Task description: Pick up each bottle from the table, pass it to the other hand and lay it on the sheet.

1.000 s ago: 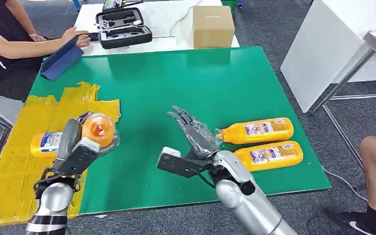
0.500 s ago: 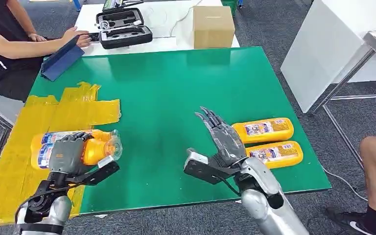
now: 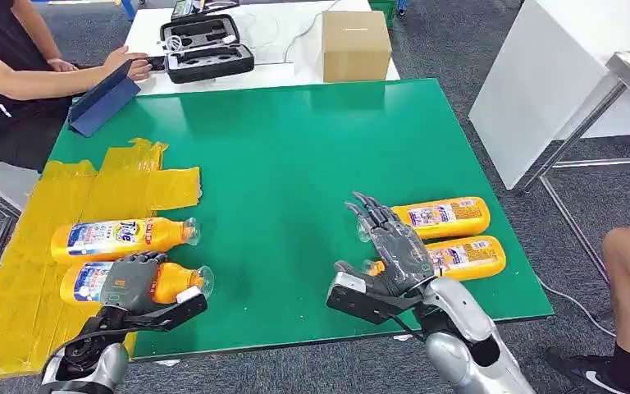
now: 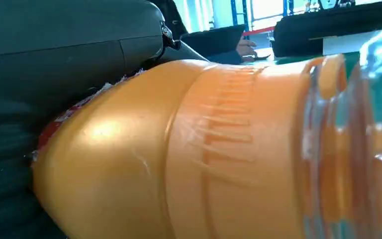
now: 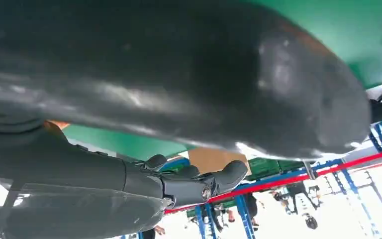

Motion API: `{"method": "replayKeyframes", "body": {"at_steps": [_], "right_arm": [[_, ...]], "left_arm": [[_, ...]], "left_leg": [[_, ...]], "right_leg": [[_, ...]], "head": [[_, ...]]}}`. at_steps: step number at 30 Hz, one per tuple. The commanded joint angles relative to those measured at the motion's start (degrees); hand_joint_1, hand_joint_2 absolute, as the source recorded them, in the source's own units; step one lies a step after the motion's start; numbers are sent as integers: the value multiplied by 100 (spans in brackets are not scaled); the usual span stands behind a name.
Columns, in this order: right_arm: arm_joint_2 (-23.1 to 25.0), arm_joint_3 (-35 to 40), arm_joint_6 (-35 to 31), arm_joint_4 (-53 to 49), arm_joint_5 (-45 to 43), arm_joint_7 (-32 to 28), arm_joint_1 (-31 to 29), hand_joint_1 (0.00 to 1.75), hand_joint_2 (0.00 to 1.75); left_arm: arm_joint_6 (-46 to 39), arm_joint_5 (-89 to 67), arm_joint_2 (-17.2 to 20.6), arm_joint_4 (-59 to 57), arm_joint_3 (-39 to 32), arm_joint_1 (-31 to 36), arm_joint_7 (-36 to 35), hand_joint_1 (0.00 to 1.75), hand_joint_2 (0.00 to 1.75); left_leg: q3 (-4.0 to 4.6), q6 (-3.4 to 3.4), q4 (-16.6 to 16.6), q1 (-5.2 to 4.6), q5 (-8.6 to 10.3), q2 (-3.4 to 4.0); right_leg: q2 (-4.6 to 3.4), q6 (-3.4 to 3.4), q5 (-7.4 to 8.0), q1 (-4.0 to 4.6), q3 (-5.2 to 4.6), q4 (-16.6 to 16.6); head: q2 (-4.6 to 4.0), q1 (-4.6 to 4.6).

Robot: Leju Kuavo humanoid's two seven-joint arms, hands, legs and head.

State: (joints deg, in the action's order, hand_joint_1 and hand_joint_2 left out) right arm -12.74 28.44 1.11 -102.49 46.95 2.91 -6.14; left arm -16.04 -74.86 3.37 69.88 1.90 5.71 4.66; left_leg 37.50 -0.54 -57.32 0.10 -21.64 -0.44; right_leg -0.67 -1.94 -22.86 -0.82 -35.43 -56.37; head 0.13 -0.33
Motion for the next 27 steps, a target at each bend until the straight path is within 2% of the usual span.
{"method": "replayKeyframes", "body": {"at_steps": [1, 2, 3, 4, 7, 8, 14, 17, 26, 27], "right_arm": [[-188, -95, 21, -61, 133, 86, 201, 0, 0], [-221, -93, 27, -56, 176, 91, 222, 0, 0], [-234, -101, 28, -50, 188, 94, 234, 0, 0], [-256, -128, 9, -58, 270, 124, 281, 0, 0], [-421, -291, -8, -243, 473, 222, 607, 0, 0], [-551, -377, 4, -330, 549, 259, 777, 0, 0], [-684, -724, -6, -567, 763, 319, 1204, 0, 0], [-691, -928, 34, -591, 844, 340, 1383, 0, 0], [-720, -1038, 69, -528, 946, 391, 1460, 0, 0], [-724, -1068, 126, -496, 985, 476, 1469, 0, 175]], "left_arm": [[-12, -83, 74, -1266, 135, 169, -41, 175, 175], [-73, -168, 96, -1414, 174, 232, -92, 175, 175], [-145, -419, 162, -1522, 264, 284, -263, 70, 175], [-260, -530, 182, -1696, 273, 381, -348, 0, 175], [-427, -532, 126, -1632, 156, 439, -327, 0, 175], [-439, -512, 107, -1498, 124, 413, -321, 0, 0], [-329, -211, 67, -1029, -29, 278, -159, 0, 0], [-420, 33, -14, -697, -115, 236, -33, 0, 0], [-419, 144, -75, -360, -133, 175, 5, 0, 0], [-453, 328, -126, -313, -175, 162, 113, 0, 0]], "left_leg": [[-29, 3, 10, -3, -4, 0], [-55, 6, 12, 1, -13, 2], [-42, 4, 11, -2, -5, -2], [-60, 6, 12, 0, -9, -4], [-68, 4, 12, 1, -11, -14], [-69, -2, 10, -1, -25, -13], [-86, -3, 10, 1, -37, -14], [-82, -11, 10, -1, -6, -18], [-58, -13, 3, -3, -16, -9], [-56, -14, 3, -3, -15, -5]], "right_leg": [[5, 5, -6, -2, 28, 6], [8, 11, -13, 4, 54, 11], [7, 6, -7, 0, 41, 8], [13, 11, -13, 2, 61, 10], [16, 13, -17, 3, 73, 9], [13, 13, -19, 1, 72, 6], [15, 7, -40, 3, 61, 10], [18, 9, -12, -1, 92, 9], [16, 12, -18, -7, 66, 8], [13, 10, -16, -7, 61, 7]], "head": [[0, 2], [0, 0], [0, 2], [0, 0], [0, 4], [0, 0], [0, 4], [0, 2], [0, 2], [0, 2]]}}
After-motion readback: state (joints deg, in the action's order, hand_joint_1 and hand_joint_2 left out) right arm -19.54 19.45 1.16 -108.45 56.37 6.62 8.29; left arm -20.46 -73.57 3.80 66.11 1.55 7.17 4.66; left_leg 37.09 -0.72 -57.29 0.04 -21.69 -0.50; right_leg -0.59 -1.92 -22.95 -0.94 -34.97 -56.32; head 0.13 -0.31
